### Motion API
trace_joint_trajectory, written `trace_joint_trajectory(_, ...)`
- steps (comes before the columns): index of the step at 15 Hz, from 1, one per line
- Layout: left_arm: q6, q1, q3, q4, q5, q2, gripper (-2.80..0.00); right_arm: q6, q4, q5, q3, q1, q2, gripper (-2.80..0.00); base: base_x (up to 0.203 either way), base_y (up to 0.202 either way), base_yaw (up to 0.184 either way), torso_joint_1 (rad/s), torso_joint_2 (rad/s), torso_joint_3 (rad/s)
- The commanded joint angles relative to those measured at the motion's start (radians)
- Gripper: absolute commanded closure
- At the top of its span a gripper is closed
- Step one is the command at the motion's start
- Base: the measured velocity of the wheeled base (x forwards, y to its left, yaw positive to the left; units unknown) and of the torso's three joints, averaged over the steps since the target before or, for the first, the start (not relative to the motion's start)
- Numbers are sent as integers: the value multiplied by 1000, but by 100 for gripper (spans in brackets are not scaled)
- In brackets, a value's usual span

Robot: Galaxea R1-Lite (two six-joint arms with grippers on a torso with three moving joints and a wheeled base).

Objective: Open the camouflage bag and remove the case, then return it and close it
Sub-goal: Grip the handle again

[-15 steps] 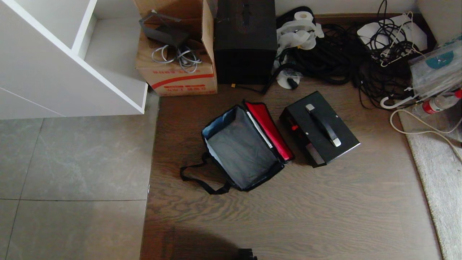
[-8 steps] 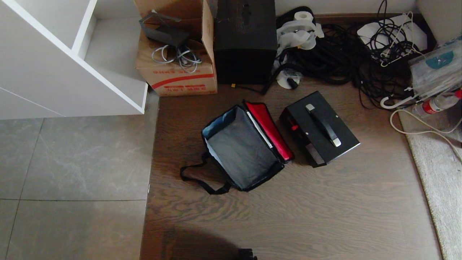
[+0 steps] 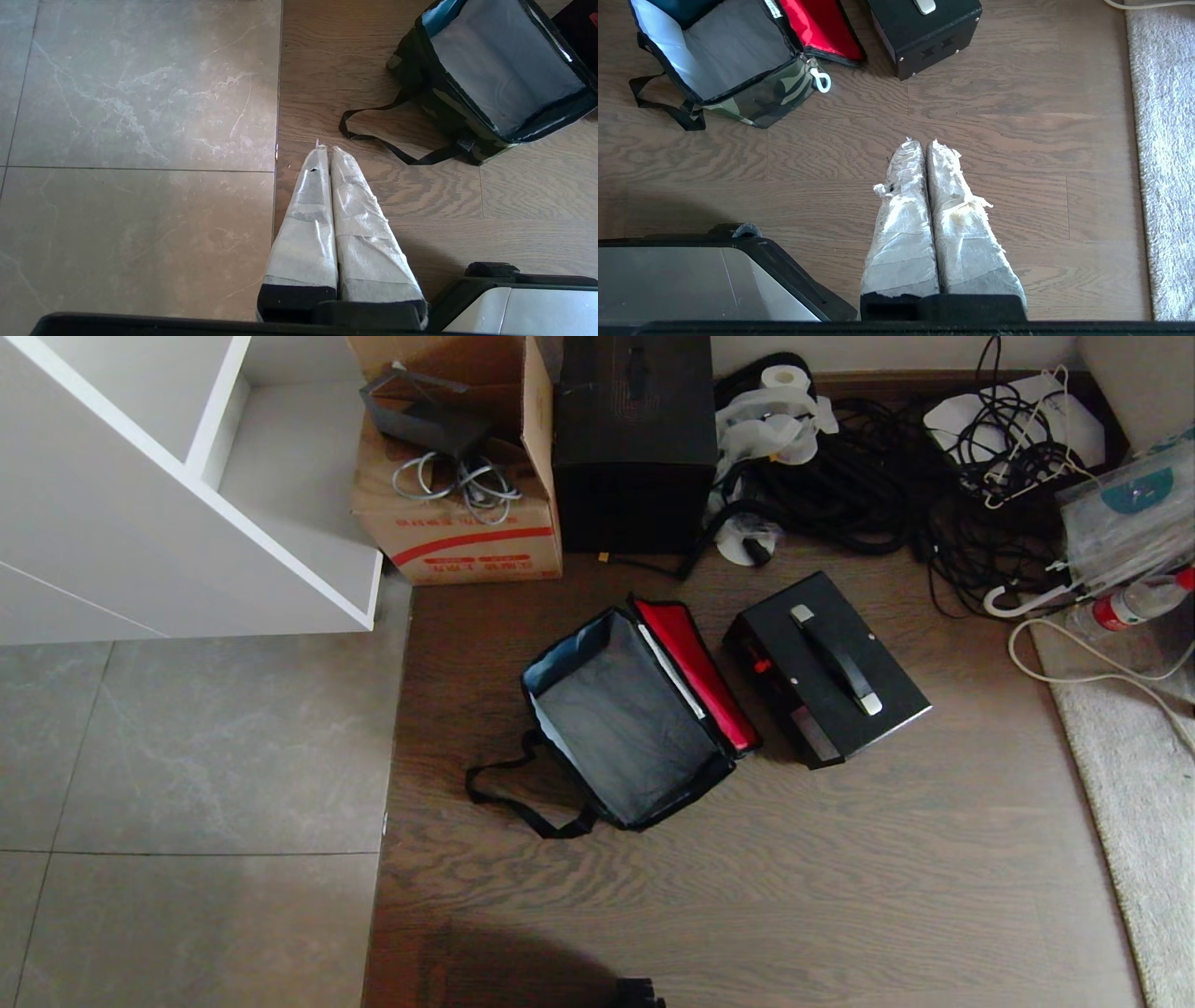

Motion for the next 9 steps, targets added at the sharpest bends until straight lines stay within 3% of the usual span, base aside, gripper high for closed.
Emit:
trace_joint_trajectory(1, 0, 0, 9, -1, 0, 0, 0, 0, 1, 0, 0, 0, 2, 0, 0, 0, 0, 0, 0, 0)
trace_joint_trajectory(9, 0, 0, 9, -1, 0, 1, 0, 0, 1, 0, 0, 0, 2, 0, 0, 0, 0, 0, 0, 0)
